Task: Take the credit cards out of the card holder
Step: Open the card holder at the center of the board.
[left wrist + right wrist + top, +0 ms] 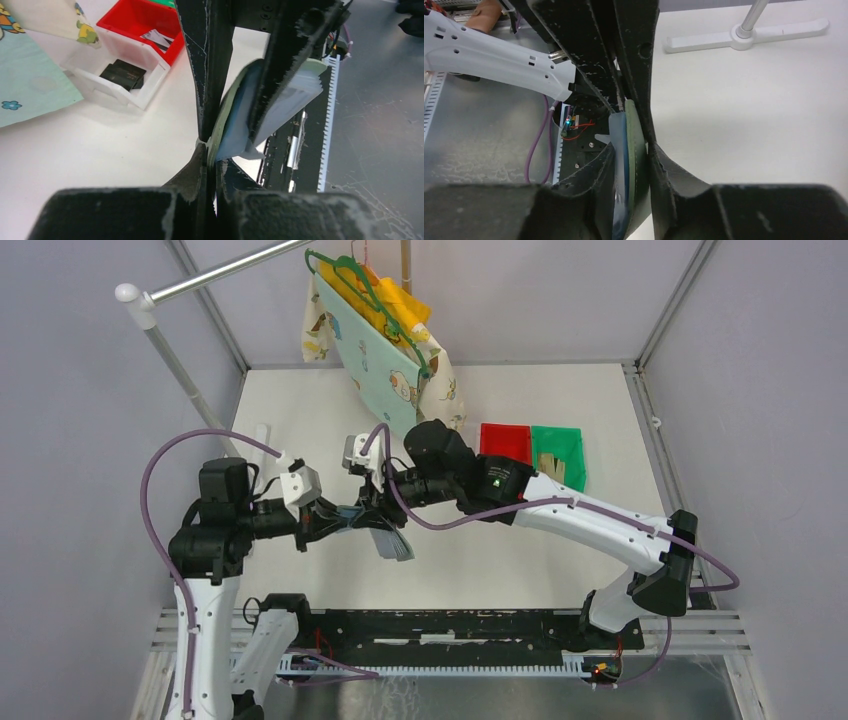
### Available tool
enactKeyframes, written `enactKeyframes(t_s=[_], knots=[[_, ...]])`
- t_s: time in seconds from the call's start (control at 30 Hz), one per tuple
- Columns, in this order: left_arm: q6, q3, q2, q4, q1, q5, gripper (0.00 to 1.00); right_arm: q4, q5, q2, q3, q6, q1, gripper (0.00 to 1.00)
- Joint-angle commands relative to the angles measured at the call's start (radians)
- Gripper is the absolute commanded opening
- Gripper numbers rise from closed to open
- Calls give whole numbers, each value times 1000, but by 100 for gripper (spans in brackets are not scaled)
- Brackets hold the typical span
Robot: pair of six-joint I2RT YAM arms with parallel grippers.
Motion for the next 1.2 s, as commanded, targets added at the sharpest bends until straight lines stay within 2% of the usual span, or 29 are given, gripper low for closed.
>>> enactKeyframes(t_s=[0.0,0.07,0.17,0.33,0.37,0.57,0.83,1.0,1.03,1.07,1.17], knots=[[133,84,25,-99,0,76,2,34,-113,-19,33,-63,-1,27],[138,96,31,-109,0,71,2,30,-113,-21,39,-60,-5,30],[168,104,33,-133,0,57,2,4,-123,-32,48,-80,-11,67],[209,106,26,-164,0,23,2,-66,-119,-83,54,-159,-21,98],[211,104,24,-164,0,19,2,-76,-120,-98,52,-182,-23,98],[215,101,24,-165,0,17,2,32,-73,-173,-20,-168,-23,98],[203,117,20,-170,0,18,2,-12,-151,-25,84,-146,-18,98],[209,121,19,-179,0,15,2,-25,-114,25,118,-155,-2,96],[211,123,19,-182,0,18,2,-31,-110,33,127,-156,-1,89],[211,126,19,-182,0,20,2,-35,-110,43,134,-158,-1,78],[217,131,19,-184,0,22,2,-32,-135,49,136,-155,-1,37]])
